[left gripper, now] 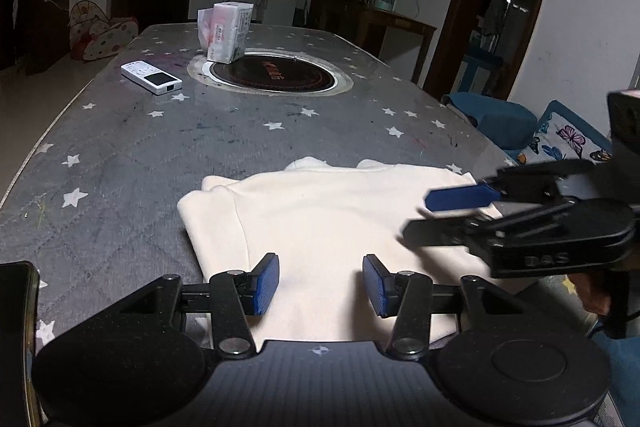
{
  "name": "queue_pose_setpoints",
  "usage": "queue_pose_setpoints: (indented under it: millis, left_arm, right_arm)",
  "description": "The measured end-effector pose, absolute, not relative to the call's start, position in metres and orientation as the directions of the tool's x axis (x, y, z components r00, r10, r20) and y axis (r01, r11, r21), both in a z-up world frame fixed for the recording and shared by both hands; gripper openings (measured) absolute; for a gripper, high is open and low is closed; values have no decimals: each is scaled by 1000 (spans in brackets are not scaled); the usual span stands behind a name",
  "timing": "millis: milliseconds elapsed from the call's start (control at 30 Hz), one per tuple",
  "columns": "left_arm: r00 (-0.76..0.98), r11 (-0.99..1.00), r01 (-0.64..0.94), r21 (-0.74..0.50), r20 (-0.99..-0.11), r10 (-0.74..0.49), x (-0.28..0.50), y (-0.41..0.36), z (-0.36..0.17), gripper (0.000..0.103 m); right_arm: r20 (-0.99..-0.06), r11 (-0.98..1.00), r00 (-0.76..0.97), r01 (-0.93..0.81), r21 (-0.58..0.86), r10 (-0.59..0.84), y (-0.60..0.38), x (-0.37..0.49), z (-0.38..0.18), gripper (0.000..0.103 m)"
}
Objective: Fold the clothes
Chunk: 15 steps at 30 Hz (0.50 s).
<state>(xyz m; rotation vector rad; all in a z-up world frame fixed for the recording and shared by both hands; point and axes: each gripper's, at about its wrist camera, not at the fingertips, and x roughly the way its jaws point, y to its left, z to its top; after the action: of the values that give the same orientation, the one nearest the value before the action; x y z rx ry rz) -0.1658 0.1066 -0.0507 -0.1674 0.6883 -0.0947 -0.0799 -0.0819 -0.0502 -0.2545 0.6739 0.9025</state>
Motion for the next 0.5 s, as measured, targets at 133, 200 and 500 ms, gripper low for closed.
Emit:
queue_pose_setpoints:
  millis: [133,200,500]
  left_arm:
    - [766,982,33,-184,-627,-143,-166,108,-51,50]
    - [765,983,33,-181,-629,-142,-166,108,-52,50]
    - [761,982,34,-188,-632,-147,-165,109,-53,51]
  right_arm:
    - [-656,619,451,-784,31,605,-71,-75,-57,42]
    - [-659,631,459,-775,30,596,-72,-71,-59,41]
    - [-672,734,535,-679,19,513,-109,-45,-61,38]
